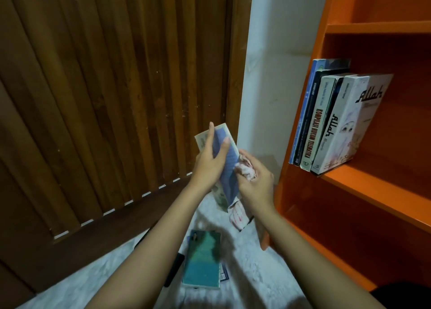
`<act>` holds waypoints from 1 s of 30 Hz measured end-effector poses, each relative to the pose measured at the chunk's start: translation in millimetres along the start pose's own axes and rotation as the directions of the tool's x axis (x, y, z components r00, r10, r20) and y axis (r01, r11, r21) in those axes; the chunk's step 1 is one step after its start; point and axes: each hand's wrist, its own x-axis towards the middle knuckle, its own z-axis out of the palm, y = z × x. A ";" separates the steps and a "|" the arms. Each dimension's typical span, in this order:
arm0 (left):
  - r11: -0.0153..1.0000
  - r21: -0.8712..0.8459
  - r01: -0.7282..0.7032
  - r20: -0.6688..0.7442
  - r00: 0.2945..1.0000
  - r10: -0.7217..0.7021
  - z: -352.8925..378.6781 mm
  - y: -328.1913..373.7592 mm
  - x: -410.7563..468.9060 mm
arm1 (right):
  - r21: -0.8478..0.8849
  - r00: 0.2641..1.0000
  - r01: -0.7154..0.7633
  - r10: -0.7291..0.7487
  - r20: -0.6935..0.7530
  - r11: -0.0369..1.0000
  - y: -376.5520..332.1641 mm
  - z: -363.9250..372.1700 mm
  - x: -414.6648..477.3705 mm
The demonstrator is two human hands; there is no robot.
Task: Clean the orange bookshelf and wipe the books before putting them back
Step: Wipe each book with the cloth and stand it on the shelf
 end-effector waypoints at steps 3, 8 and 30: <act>1.000 0.000 0.003 -0.035 0.999 -0.003 2.5 2.6 -0.2 | -0.141 0.993 0.114 -0.113 0.017 0.983 10.0 1.3 -11.3; 0.988 0.128 -0.088 -0.131 0.986 0.104 9.1 0.0 -7.0 | -0.171 0.976 0.206 -0.190 0.105 0.964 18.3 2.6 -19.9; 0.905 -0.332 -0.267 -0.336 0.930 0.151 3.0 21.9 -14.4 | -0.204 0.958 0.247 -0.271 -0.099 0.947 -39.1 11.9 51.4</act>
